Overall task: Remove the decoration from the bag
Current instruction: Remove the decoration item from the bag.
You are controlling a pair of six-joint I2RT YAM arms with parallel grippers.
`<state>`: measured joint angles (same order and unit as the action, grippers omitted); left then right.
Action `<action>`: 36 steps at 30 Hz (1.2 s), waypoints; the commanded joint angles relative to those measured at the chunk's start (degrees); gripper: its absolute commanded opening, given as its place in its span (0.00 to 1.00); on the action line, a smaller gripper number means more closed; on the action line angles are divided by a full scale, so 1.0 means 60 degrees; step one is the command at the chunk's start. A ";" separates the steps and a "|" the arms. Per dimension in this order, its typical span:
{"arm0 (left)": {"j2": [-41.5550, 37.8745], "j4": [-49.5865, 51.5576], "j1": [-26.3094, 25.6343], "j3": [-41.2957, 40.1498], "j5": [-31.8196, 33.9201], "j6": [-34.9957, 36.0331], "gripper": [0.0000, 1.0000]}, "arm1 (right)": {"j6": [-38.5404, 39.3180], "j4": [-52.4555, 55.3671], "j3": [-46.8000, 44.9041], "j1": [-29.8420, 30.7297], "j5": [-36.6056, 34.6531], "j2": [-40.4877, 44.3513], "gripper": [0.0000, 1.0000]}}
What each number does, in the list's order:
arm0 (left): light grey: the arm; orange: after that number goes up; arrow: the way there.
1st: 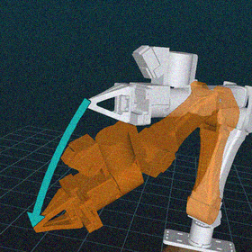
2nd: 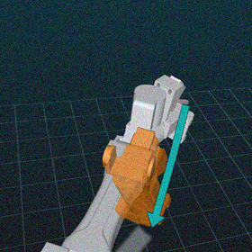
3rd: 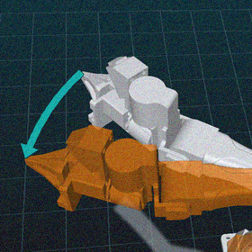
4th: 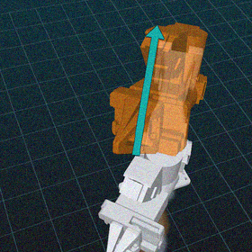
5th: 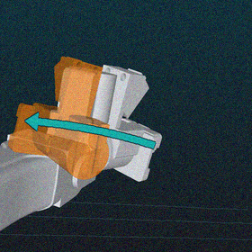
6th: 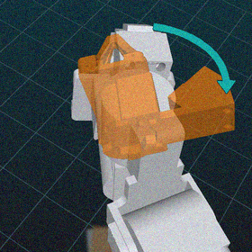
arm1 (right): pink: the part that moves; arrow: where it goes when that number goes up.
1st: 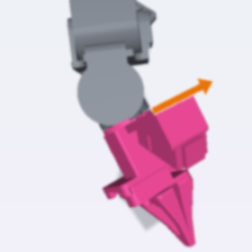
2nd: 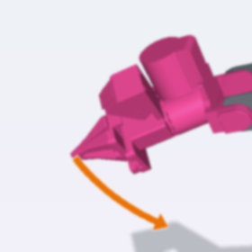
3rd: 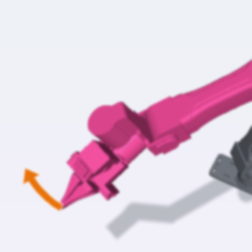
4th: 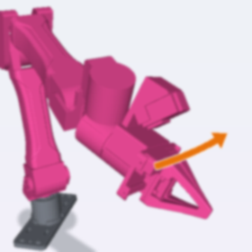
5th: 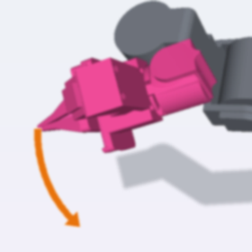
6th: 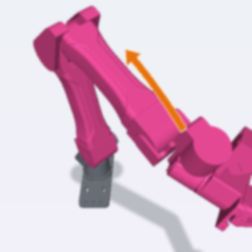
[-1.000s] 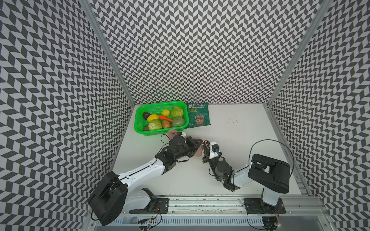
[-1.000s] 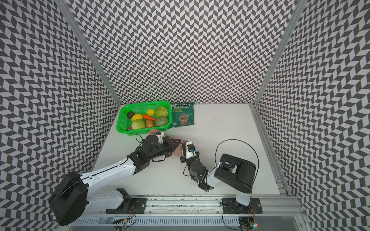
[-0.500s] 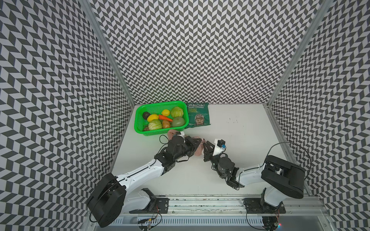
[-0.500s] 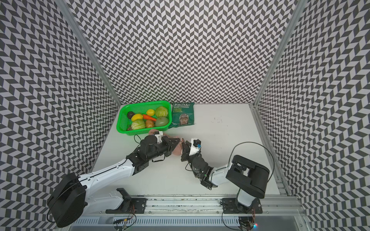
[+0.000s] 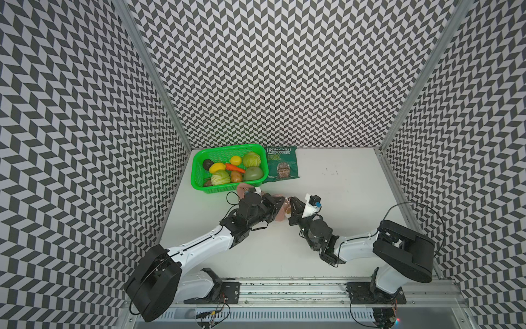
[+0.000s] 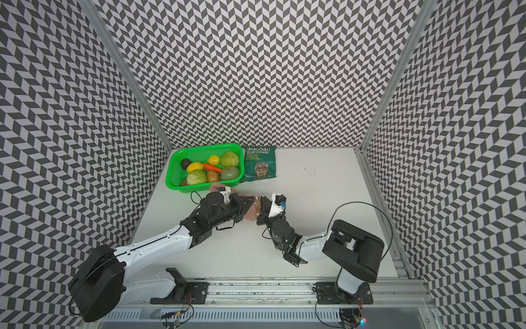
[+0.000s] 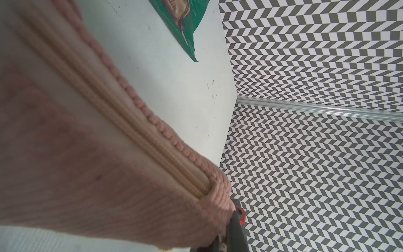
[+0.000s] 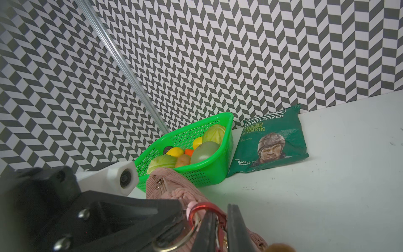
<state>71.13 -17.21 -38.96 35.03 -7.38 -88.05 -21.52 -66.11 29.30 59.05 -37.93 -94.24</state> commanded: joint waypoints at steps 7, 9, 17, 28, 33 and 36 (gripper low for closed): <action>0.0853 -0.0057 0.0210 0.0084 0.0138 0.0473 0.00 | -0.0493 -0.1008 -0.0277 -0.0416 -0.0682 0.0467 0.00; 0.0913 -0.0100 0.0195 -0.0008 0.0184 0.0513 0.00 | -0.1580 -0.1177 -0.0619 -0.0886 0.0088 0.0774 0.00; 0.1472 -0.0796 0.0151 -0.0271 0.0217 0.0564 0.00 | -0.3600 -0.0169 -0.0591 -0.2222 0.3802 0.2043 0.00; 0.2689 -0.1329 0.0092 0.0364 -0.0656 0.1285 0.00 | -0.2819 0.1529 -0.0273 -0.2593 0.4671 0.2701 0.00; 0.2072 -0.0813 0.0065 0.0250 -0.0234 0.1583 0.00 | -0.2608 0.3076 -0.0645 -0.2716 0.4079 0.3525 0.00; 0.1683 -0.0482 0.0021 0.0163 -0.0014 0.1628 0.00 | -0.2671 0.3780 -0.0956 -0.2787 0.3853 0.3979 0.00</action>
<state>83.74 -23.55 -38.87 36.53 -9.34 -80.23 -38.39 -48.51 25.50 42.85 -12.45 -72.51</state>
